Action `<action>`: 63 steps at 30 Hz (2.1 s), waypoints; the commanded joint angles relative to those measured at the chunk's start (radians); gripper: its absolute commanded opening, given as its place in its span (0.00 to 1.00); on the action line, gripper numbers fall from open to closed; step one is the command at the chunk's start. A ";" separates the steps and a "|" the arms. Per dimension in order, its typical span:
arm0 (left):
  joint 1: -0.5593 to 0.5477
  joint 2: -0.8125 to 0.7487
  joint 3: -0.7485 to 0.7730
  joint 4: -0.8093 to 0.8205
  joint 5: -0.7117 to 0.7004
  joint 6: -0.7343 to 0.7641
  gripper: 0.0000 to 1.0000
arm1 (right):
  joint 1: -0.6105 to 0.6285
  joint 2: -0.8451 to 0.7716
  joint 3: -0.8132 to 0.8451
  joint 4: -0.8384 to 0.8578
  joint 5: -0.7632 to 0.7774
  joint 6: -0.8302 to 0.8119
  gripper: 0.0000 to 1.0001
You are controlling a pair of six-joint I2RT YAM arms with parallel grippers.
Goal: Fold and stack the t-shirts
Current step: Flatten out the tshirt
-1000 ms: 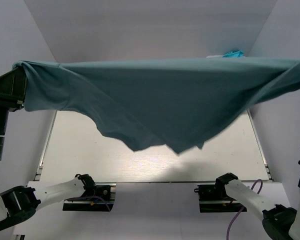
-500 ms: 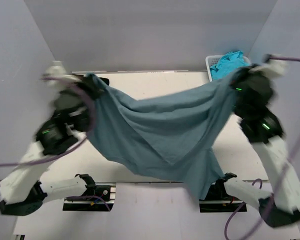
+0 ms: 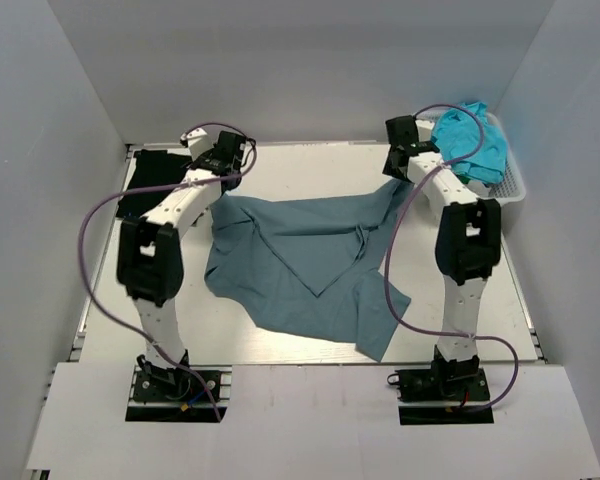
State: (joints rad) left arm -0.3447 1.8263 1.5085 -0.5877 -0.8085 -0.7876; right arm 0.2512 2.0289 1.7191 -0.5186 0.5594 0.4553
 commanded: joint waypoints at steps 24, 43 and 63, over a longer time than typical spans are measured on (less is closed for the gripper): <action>-0.023 -0.418 -0.569 0.075 0.945 0.057 1.00 | 0.158 -0.659 -0.892 0.170 -0.636 -0.059 0.90; 0.042 -0.268 -0.574 -0.116 0.519 0.014 1.00 | 0.536 -0.852 -1.202 -0.116 -0.855 0.092 0.90; 0.070 -0.510 -0.551 -0.173 0.766 0.004 1.00 | 0.826 -0.349 -0.500 -0.041 -0.392 -0.218 0.86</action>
State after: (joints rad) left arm -0.2749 1.3281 0.9974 -0.7734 -0.1020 -0.7715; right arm 1.0672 1.6516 1.1522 -0.6239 0.0937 0.2810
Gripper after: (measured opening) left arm 0.995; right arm 0.877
